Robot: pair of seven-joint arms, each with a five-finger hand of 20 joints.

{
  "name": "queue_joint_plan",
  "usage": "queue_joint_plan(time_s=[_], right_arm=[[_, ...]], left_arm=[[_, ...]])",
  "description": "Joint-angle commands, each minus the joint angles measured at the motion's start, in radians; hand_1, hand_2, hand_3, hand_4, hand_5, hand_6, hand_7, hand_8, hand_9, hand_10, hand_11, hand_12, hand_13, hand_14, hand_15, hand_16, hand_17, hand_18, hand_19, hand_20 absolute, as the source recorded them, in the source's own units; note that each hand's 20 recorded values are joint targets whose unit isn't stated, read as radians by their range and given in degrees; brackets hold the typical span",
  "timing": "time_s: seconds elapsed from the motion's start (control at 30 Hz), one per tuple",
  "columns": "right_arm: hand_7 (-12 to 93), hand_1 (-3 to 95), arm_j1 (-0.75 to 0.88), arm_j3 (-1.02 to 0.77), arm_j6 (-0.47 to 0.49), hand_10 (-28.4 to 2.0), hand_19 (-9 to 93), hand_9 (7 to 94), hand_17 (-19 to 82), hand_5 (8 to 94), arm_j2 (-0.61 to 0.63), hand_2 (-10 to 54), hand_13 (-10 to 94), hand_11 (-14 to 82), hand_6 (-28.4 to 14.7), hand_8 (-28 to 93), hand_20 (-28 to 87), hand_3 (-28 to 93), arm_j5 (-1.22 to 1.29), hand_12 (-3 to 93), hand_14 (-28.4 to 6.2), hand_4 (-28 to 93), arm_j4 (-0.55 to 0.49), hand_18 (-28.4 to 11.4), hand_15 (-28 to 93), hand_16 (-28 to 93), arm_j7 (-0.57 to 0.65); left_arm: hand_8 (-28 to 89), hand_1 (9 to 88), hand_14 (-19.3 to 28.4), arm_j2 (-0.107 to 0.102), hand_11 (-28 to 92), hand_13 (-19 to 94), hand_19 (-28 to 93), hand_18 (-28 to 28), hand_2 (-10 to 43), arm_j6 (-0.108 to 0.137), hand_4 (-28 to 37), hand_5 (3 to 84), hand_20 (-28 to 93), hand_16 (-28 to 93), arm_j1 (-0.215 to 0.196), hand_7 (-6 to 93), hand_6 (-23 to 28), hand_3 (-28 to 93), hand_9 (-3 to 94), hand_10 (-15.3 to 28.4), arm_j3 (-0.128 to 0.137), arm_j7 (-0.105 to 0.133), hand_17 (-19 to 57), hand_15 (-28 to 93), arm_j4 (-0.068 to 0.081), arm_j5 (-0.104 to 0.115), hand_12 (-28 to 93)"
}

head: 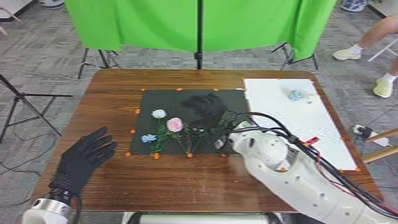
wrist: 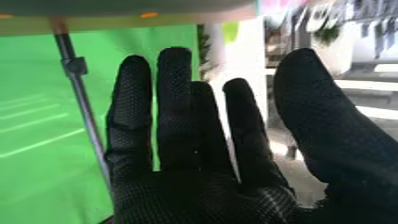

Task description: Arrange flowers

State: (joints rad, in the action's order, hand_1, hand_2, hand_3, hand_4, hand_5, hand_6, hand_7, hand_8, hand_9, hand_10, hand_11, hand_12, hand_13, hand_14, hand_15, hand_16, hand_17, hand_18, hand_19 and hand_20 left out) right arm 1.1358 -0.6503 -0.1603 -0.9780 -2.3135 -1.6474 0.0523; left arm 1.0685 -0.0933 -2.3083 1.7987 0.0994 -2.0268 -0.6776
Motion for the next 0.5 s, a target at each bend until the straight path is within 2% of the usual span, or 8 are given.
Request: queue_joint_plan(time_s=[0.03, 0.1, 0.17, 0.23, 0.37, 0.5], right_arm=[[26, 26.3, -0.075, -0.058, -0.109, -9.4, 60, 30.5, 13, 30.6, 0.156, -4.6, 27, 16.6, 0.3, -17, 29, 85, 0.05, 20.0, -8.4, -28, 0.01, -16.5, 40, 15, 0.161], [21, 24.4, -0.076, -0.092, -0.018, -9.4, 51, 26.7, 8, 27.5, 0.207, -5.9, 21, 11.4, -0.3, -13, 22, 84, 0.062, 21.9, -10.2, -28, 0.006, -19.3, 22, 23, 0.226], [17, 23.4, -0.068, -0.123, 0.034, -9.5, 47, 21.4, 2, 23.4, 0.246, -6.0, 16, 4.1, -1.4, -11, 15, 84, 0.069, 25.2, -12.0, -28, 0.022, -22.0, 5, 33, 0.266], [14, 22.8, -0.06, -0.129, 0.013, -9.4, 44, 17.6, -3, 20.3, 0.292, -5.7, 12, -1.1, -2.3, -9, 11, 84, 0.09, 26.5, -13.6, -28, 0.045, -23.1, -7, 36, 0.299], [10, 22.5, -0.035, -0.159, 0.009, -9.3, 43, 13.8, -7, 16.6, 0.345, -6.2, 8, -7.4, -2.7, -7, 5, 84, 0.141, 28.7, -16.2, -28, 0.093, -26.0, -15, 36, 0.358], [8, 23.3, -0.016, -0.177, 0.014, -8.7, 44, 11.4, -8, 14.4, 0.363, -6.8, 8, -10.9, -2.8, -6, 2, 84, 0.165, 31.8, -18.3, -28, 0.139, -27.6, -16, 32, 0.409]], left_arm=[[-9, 24.3, 14.2, 0.001, 25, 24, 50, 21.0, 1.4, -0.002, -27.1, 33.0, 10, 1, -0.023, 19.6, 4.1, 69, 29.0, 12.4, 0.006, -0.001, -8.5, 39, -0.001, -0.003, 17], [-9, 24.4, 14.2, 0.003, 25, 24, 50, 21.0, 1.5, 0.0, -27.1, 33.0, 10, 1, -0.033, 19.7, 4.1, 69, 29.0, 12.5, 0.007, 0.006, -8.6, 39, -0.003, -0.002, 17], [-9, 24.4, 14.2, 0.006, 25, 24, 50, 21.0, 1.5, 0.004, -27.1, 33.0, 10, 1, -0.041, 19.7, 4.1, 69, 29.1, 12.4, 0.007, 0.012, -8.6, 39, -0.006, -0.002, 17], [-9, 24.3, 14.2, 0.008, 25, 24, 50, 20.9, 1.5, 0.005, -27.1, 33.1, 10, 1, -0.046, 19.7, 4.1, 69, 29.1, 12.4, 0.006, 0.016, -8.5, 39, -0.008, -0.002, 17], [-9, 24.3, 14.3, 0.009, 25, 24, 50, 21.0, 1.4, 0.009, -27.0, 33.0, 10, 1, -0.052, 19.7, 4.2, 69, 29.2, 12.4, 0.011, 0.02, -8.6, 39, -0.011, -0.002, 17], [-9, 24.4, 14.2, 0.01, 25, 24, 50, 20.9, 1.5, 0.007, -27.1, 33.0, 10, 1, -0.051, 19.6, 4.2, 69, 29.0, 12.4, 0.012, 0.021, -8.6, 39, -0.009, -0.002, 17]])
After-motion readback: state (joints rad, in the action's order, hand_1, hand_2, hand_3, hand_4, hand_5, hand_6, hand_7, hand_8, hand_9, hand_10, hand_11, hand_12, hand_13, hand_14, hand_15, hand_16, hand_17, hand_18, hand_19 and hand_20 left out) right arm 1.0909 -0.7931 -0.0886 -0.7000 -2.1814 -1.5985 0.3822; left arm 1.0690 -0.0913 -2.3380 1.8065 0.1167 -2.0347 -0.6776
